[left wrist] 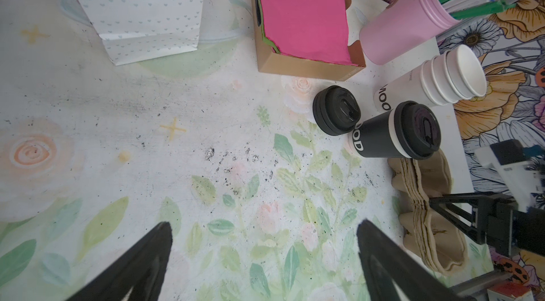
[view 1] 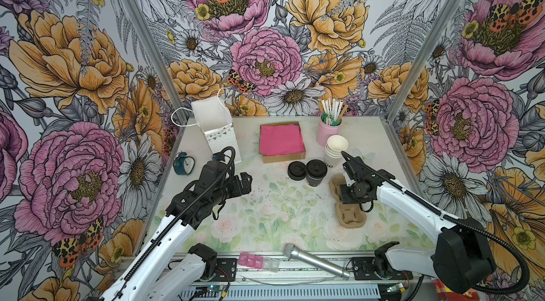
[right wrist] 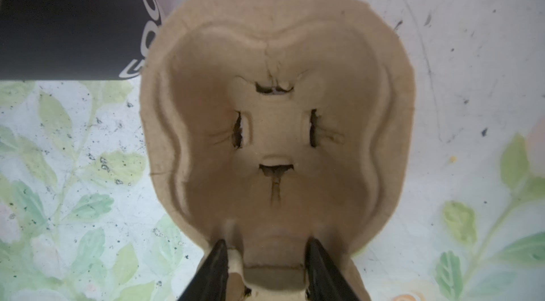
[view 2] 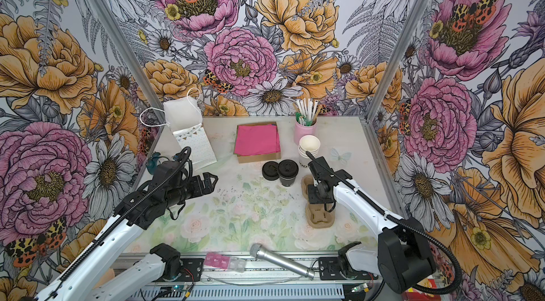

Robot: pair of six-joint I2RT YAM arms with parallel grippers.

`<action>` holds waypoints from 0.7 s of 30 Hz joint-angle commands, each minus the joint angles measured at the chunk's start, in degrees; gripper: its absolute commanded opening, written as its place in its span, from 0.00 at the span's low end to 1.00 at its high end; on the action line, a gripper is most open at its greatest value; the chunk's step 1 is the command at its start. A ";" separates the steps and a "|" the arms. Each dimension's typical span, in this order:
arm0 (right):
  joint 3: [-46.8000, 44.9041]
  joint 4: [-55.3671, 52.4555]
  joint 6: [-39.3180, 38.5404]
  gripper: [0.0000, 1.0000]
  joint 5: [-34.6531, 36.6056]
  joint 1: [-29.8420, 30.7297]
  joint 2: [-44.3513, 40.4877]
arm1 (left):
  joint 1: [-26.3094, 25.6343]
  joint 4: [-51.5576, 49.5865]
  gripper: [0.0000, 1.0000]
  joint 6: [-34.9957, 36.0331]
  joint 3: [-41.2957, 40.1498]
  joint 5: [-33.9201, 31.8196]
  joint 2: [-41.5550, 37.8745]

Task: Pack a coffee takeout order
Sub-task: Pick up the cup tray from the cup tray.

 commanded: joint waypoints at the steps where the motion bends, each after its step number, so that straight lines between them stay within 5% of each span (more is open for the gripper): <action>1: 1.80 -0.49 0.55 0.46 2.54 0.26 0.98 | 0.64 1.21 0.99 0.96 -1.03 1.59 -0.98; 21: 1.01 -0.58 0.76 0.39 0.52 0.48 2.34 | 1.17 1.52 0.99 0.51 -1.99 2.12 -2.21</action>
